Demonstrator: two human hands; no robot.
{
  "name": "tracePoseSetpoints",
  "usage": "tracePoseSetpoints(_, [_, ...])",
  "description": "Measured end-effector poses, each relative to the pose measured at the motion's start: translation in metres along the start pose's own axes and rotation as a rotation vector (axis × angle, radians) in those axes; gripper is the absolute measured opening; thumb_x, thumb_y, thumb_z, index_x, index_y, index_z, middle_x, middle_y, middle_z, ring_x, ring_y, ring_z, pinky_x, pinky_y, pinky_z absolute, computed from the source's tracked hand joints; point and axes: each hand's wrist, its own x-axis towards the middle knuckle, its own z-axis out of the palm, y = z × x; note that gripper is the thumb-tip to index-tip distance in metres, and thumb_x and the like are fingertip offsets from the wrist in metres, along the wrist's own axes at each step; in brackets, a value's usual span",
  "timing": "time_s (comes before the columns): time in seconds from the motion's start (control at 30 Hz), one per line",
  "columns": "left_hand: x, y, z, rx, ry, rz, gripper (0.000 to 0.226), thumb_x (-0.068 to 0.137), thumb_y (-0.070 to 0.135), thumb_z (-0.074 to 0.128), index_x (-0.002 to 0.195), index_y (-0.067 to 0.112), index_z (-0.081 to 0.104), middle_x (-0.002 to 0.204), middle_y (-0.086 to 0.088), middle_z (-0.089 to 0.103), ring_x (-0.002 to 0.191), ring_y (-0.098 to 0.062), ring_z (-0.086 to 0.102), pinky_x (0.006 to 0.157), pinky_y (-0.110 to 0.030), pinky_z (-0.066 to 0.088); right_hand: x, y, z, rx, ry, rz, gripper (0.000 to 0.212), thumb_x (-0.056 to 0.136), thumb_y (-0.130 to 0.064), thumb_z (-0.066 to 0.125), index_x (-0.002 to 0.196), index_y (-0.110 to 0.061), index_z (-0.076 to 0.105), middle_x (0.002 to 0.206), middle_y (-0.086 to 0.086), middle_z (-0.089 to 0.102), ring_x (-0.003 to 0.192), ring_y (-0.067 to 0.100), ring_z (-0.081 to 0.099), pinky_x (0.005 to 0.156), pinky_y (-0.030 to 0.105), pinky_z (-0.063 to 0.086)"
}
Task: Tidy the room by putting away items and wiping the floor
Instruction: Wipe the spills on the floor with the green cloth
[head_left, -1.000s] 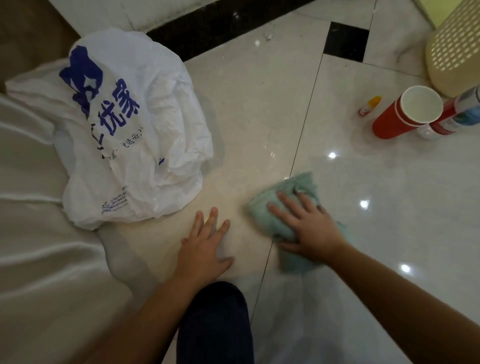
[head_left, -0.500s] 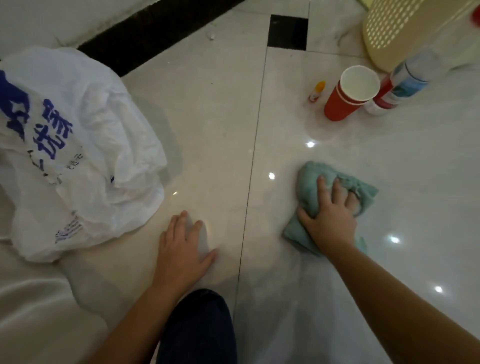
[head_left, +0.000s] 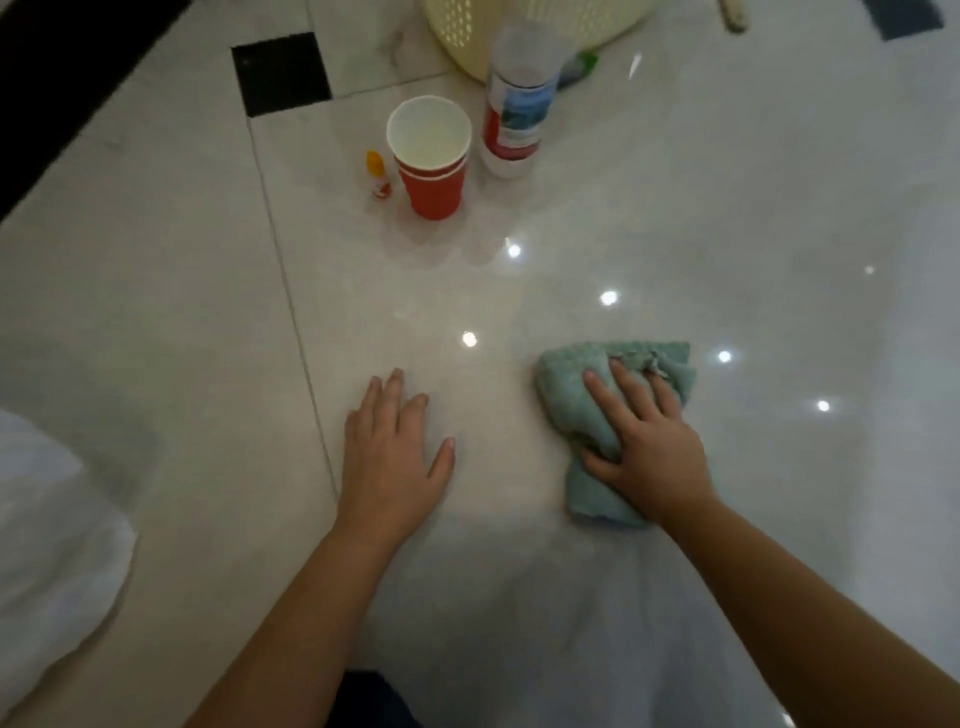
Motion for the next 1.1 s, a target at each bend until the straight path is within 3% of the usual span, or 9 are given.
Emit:
tracePoseSetpoints(0.13, [0.022,0.060,0.020,0.098,-0.072,0.252,0.052,0.076,0.041,0.040,0.107,0.006,0.063,0.129,-0.022,0.057,0.118,-0.043,0.055,0.088,-0.058,0.046,-0.046,0.081,-0.010,0.115,0.116,0.363,0.072,0.074,-0.039,0.071,0.139,-0.025,0.042,0.144,0.011,0.043,0.126,0.045,0.039,0.096,0.053,0.042])
tracePoseSetpoints(0.23, [0.025,0.091,0.035,0.156,-0.135,0.354,0.054,0.075,0.041,0.040,0.106,0.006,0.065,0.128,-0.021,0.059,0.115,-0.042,0.058,0.085,-0.058,0.048,-0.082,0.109,-0.009,0.163,0.149,0.584,0.077,0.078,-0.037,0.069,0.143,-0.028,0.031,0.150,0.011,0.032,0.132,0.041,0.028,0.110,0.048,0.025])
tracePoseSetpoints(0.33, [0.014,0.108,0.049,0.172,-0.174,0.428,0.053,0.075,0.041,0.040,0.104,0.005,0.066,0.125,-0.021,0.061,0.113,-0.041,0.060,0.084,-0.056,0.049,-0.100,0.102,-0.005,0.212,0.150,0.767,0.076,0.079,-0.044,0.060,0.145,-0.028,0.026,0.151,0.013,0.029,0.132,0.041,0.027,0.108,0.049,0.027])
tracePoseSetpoints(0.47, [-0.001,0.104,0.051,0.091,-0.143,0.343,0.053,0.079,0.037,0.040,0.108,0.000,0.063,0.124,-0.023,0.060,0.113,-0.041,0.058,0.094,-0.045,0.046,-0.102,0.034,0.014,0.172,0.113,0.692,0.077,0.066,-0.050,0.049,0.138,-0.024,0.041,0.138,0.017,0.049,0.117,0.049,0.048,0.083,0.056,0.049])
tracePoseSetpoints(0.6, [0.002,0.108,0.043,0.119,-0.168,0.294,0.058,0.079,0.036,0.038,0.110,-0.005,0.062,0.123,-0.027,0.059,0.113,-0.046,0.056,0.095,-0.051,0.045,-0.108,0.021,0.022,0.141,0.058,0.509,0.077,0.058,-0.057,0.040,0.132,-0.033,0.040,0.132,0.008,0.057,0.107,0.042,0.059,0.066,0.046,0.056])
tracePoseSetpoints(0.7, [0.007,0.134,0.040,0.216,-0.214,0.430,0.053,0.075,0.035,0.039,0.107,0.001,0.064,0.123,-0.023,0.061,0.113,-0.043,0.058,0.088,-0.053,0.048,-0.115,0.069,0.019,0.077,0.093,0.375,0.076,0.061,-0.057,0.041,0.133,-0.036,0.035,0.135,0.005,0.055,0.110,0.040,0.058,0.070,0.048,0.057])
tracePoseSetpoints(0.83, [0.006,0.169,0.038,0.294,-0.278,0.554,0.047,0.073,0.031,0.039,0.100,0.003,0.067,0.118,-0.021,0.065,0.106,-0.039,0.064,0.080,-0.052,0.053,-0.143,0.135,0.005,0.217,0.152,0.638,0.073,0.074,-0.045,0.062,0.141,-0.032,0.036,0.144,0.010,0.042,0.124,0.045,0.040,0.095,0.054,0.046])
tracePoseSetpoints(0.93, [0.000,0.177,0.036,0.356,-0.318,0.602,0.046,0.071,0.029,0.039,0.094,0.004,0.069,0.110,-0.021,0.068,0.095,-0.035,0.069,0.074,-0.046,0.056,-0.168,0.155,-0.004,0.257,0.151,0.809,0.080,0.073,-0.032,0.072,0.143,-0.031,0.032,0.145,0.015,0.036,0.124,0.044,0.032,0.096,0.051,0.041])
tracePoseSetpoints(1.1, [-0.024,0.209,-0.012,0.217,-0.289,0.468,0.033,0.084,0.018,0.051,0.109,0.001,0.065,0.117,-0.018,0.065,0.101,-0.034,0.065,0.084,-0.042,0.052,-0.168,0.137,-0.051,0.460,-0.086,0.924,0.080,0.078,-0.032,0.066,0.145,-0.031,0.022,0.140,0.016,0.033,0.123,0.041,0.035,0.104,0.042,0.030])
